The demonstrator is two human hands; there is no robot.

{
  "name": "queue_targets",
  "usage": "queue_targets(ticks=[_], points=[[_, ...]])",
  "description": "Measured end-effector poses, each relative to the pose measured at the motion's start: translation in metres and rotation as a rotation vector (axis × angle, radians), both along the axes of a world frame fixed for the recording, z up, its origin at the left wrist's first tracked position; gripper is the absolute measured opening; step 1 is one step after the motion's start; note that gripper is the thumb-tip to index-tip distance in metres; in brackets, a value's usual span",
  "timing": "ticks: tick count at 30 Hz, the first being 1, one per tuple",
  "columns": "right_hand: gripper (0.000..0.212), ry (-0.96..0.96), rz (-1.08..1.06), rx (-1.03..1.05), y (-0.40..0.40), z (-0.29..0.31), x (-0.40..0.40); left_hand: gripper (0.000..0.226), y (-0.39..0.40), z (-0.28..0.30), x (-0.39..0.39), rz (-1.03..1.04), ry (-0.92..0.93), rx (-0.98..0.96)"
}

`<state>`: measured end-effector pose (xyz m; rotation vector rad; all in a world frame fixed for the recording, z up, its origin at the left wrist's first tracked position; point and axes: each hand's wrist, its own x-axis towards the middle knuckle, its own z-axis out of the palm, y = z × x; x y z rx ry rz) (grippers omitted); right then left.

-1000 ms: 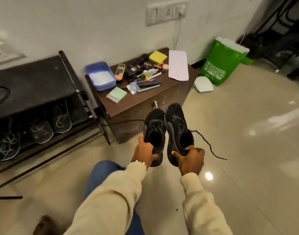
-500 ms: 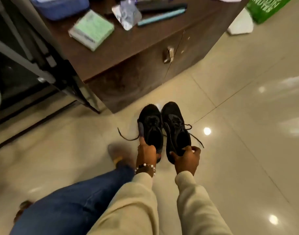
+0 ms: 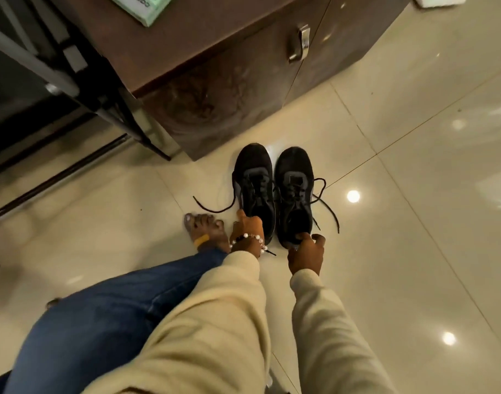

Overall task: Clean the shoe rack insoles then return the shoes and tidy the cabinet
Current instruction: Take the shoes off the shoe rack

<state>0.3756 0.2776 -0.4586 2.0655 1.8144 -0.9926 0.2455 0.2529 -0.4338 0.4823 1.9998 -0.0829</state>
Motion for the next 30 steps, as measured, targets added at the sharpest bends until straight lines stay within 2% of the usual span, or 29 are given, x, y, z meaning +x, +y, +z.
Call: queue_targets(ticks=[5, 8, 13, 17, 23, 28, 30], points=[[0.029, 0.151, 0.054, 0.096, 0.017, 0.074, -0.030, 0.030, 0.004, 0.070, -0.031, -0.070, 0.083, 0.173], [0.023, 0.266, 0.125, 0.155, 0.024, 0.132, -0.062, 0.032, 0.003, 0.130, -0.050, -0.080, 0.029, 0.301], [0.022, 0.544, 0.123, 0.251, 0.013, 0.227, -0.113, 0.029, -0.026, 0.235, -0.087, -0.004, 0.062, 0.632], [0.016, 0.732, 0.244, 0.312, -0.015, 0.297, -0.159, 0.029, -0.088, 0.311, -0.135, 0.059, 0.314, 0.752], [0.012, 1.006, 0.471, 0.237, -0.089, 0.383, -0.234, 0.020, -0.219, 0.394, -0.193, 0.267, 0.668, 0.845], [0.012, 1.069, 0.661, 0.051, -0.156, 0.423, -0.283, 0.025, -0.312, 0.425, -0.224, 0.391, 0.923, 0.797], [0.020, 1.065, 0.692, -0.119, -0.182, 0.433, -0.301, 0.030, -0.342, 0.433, -0.239, 0.372, 1.128, 0.651]])
